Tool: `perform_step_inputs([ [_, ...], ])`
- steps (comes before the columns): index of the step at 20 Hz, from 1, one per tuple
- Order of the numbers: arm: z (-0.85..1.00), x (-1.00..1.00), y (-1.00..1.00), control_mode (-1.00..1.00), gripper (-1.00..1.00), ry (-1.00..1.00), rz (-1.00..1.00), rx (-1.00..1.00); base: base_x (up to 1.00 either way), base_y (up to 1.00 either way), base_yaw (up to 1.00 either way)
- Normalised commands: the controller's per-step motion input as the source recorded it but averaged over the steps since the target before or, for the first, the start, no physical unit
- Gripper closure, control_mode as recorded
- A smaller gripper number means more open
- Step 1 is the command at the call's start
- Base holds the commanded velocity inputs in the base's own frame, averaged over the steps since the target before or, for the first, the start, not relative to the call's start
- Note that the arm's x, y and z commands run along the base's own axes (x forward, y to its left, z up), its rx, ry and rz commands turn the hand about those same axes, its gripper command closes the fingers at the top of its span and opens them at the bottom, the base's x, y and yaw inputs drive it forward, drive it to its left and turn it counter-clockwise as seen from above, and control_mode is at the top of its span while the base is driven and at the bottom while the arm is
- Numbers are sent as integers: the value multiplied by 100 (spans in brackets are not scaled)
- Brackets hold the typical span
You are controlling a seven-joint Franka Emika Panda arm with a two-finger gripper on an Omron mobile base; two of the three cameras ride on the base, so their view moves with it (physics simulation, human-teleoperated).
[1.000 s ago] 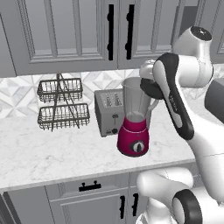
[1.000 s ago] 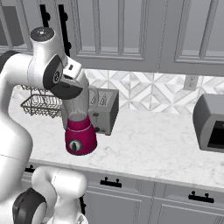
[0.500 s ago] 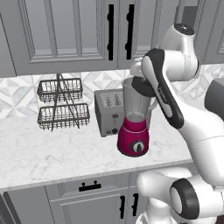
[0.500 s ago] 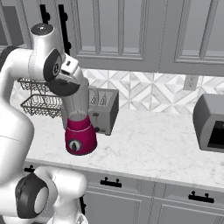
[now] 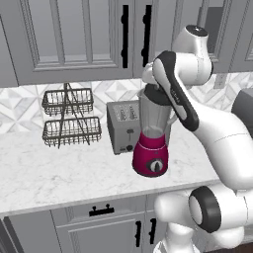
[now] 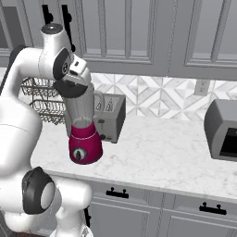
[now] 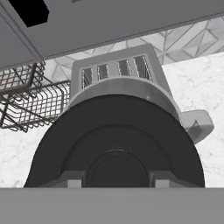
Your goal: Close the lid blender by securely placing the lid on top.
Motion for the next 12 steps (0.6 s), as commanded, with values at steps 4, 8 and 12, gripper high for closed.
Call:
perform_step_inputs([
  [4, 0, 36, 4, -100, 100, 3, 0, 0, 0, 0, 0],
  [8, 0, 36, 0, -100, 100, 1, 0, 0, 0, 0, 0],
  [12, 0, 15, 0, -100, 100, 0, 0, 0, 0, 0, 0],
])
